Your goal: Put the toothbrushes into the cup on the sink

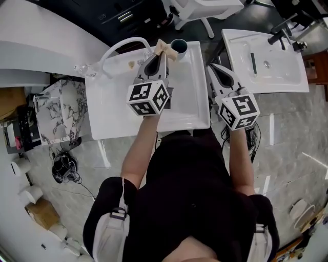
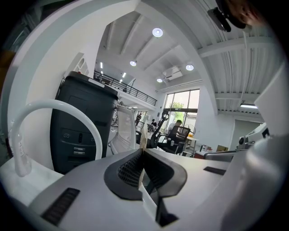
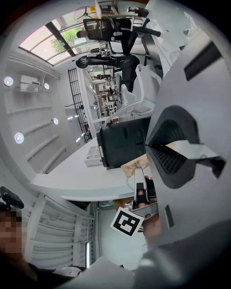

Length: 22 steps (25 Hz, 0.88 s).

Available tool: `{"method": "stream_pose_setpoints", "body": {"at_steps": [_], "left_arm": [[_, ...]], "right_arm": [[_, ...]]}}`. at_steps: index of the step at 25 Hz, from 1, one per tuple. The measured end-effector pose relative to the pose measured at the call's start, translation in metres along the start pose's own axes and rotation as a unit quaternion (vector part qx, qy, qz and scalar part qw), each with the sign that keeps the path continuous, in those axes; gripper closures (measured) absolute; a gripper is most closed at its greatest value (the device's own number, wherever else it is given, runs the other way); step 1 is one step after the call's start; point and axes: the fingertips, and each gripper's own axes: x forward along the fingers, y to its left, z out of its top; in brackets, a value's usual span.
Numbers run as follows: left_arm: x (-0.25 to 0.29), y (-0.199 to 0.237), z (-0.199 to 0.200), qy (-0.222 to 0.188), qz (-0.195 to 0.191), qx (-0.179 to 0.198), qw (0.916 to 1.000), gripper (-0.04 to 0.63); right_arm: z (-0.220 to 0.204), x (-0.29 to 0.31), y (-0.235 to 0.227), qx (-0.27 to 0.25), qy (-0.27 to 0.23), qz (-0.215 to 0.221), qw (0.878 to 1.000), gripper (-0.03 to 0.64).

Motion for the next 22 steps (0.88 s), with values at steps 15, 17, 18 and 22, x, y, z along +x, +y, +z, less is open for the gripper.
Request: {"method": "stream_pose_setpoints", "body": {"at_steps": [15,17,18,22], "left_arm": [[0.046,0.011,-0.001,0.018,0.018,-0.017,0.9995,0.580],[0.050,0.013,-0.002,0.020,0.016,-0.023,0.9994,0.580],[0.053,0.014,-0.003,0.022,0.016,-0.025,0.9993,0.580],[0.063,0.016,-0.007,0.028,0.014,-0.028,0.9991,0.580]], "right_arm": [[0.008,0.026,-0.039,0.008,0.011,0.009,1.000,0.586],[0.008,0.028,-0.042,0.009,0.012,0.008,1.000,0.586],[0.008,0.029,-0.043,0.009,0.013,0.007,1.000,0.586],[0.006,0.031,-0.047,0.010,0.015,0.005,1.000,0.586]]}}
